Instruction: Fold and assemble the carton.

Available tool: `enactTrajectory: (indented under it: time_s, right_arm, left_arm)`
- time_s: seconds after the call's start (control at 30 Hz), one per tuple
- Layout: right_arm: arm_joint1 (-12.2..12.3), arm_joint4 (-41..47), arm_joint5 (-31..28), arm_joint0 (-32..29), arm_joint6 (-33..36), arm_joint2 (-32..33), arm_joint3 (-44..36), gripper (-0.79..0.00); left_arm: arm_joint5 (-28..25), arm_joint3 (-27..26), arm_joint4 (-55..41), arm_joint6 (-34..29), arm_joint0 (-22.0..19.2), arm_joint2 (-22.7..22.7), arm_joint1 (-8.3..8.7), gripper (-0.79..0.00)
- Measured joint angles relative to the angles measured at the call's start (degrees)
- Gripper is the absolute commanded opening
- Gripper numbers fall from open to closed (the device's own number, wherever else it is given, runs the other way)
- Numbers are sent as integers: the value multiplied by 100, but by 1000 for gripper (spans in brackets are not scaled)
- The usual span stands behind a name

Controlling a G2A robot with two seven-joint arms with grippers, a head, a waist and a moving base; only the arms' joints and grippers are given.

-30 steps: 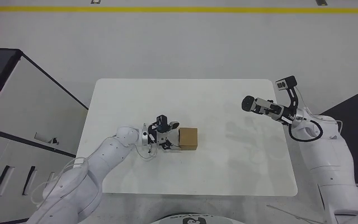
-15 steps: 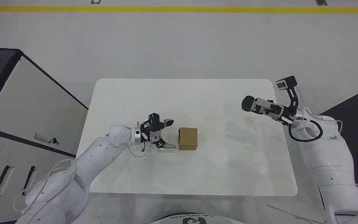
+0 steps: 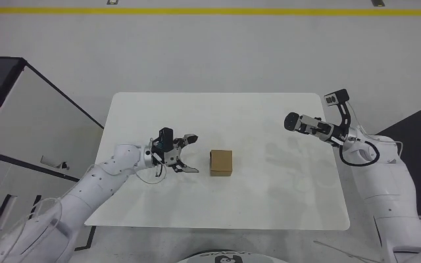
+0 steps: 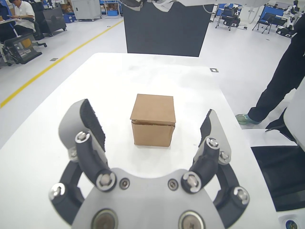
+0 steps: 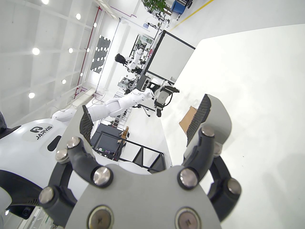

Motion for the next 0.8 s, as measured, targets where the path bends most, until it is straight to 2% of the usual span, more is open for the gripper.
enactTrajectory:
  time_s: [0.17,0.37,0.8]
  right_arm:
    - [0,0,0,0,0,0,0,0]
    - [0,0,0,0,0,0,0,0]
    - [0,0,0,0,0,0,0,0]
  left_arm:
    - [-134,-584,-27,-134,381,-496,378,0]
    - [-199,-1094,-88,-201,780,-925,637,-1]
    - [-205,-1107,-74,-209,803,-948,652,-1]
